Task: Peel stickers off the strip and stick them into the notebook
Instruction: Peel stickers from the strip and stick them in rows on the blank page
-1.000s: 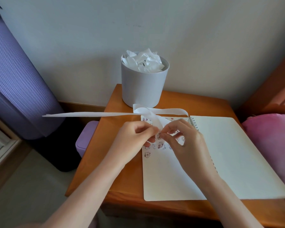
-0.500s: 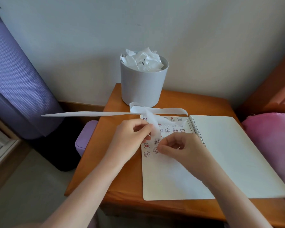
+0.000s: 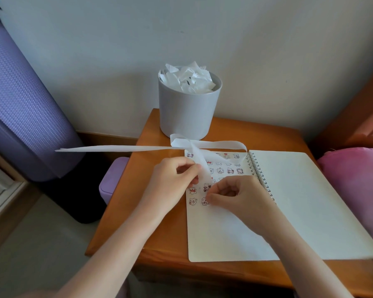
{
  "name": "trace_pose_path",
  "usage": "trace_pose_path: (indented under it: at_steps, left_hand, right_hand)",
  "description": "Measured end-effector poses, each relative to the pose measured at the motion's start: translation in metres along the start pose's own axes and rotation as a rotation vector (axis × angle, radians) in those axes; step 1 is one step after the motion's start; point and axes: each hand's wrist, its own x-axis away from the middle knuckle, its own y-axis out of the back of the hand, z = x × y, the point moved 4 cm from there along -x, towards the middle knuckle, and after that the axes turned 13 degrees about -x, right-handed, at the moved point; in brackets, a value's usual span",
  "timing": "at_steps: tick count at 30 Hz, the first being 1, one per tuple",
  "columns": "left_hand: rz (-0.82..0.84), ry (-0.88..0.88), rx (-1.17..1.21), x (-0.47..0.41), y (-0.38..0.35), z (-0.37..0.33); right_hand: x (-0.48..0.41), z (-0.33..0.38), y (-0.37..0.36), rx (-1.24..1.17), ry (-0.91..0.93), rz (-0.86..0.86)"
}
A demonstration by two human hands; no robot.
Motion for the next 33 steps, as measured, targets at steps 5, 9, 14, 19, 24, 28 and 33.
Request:
trace_pose_path:
  at_steps: [5, 9, 14, 19, 24, 28, 33]
  left_hand:
    - [0.002, -0.005, -0.002, 0.000, 0.000, 0.000]
    - [-0.007, 0.003, 0.001, 0.000, 0.000, 0.000]
    - [-0.012, -0.017, -0.032, 0.001, 0.000, -0.001]
    - [-0.037, -0.005, -0.017, 0.000, 0.000, 0.001]
    - [-0.050, -0.015, -0.059, 0.001, 0.001, 0.000]
    - [-0.056, -0.008, -0.059, 0.001, 0.000, 0.000]
    - [-0.057, -0.003, -0.103, 0.002, -0.001, 0.000]
  right_hand:
    - [0.002, 0.000, -0.003, 0.039, 0.050, -0.037]
    - [0.005, -0.001, -0.006, 0.083, 0.078, -0.056]
    - [0.005, -0.002, -0.004, 0.133, 0.110, -0.085]
    - [0.002, -0.001, -0.001, 0.151, 0.132, -0.096]
    - [0.005, -0.002, -0.011, 0.276, 0.102, -0.160]
    - [0.004, -0.001, -0.016, 0.352, 0.102, -0.180]
    - [0.005, 0.000, -0.015, 0.344, 0.095, -0.136]
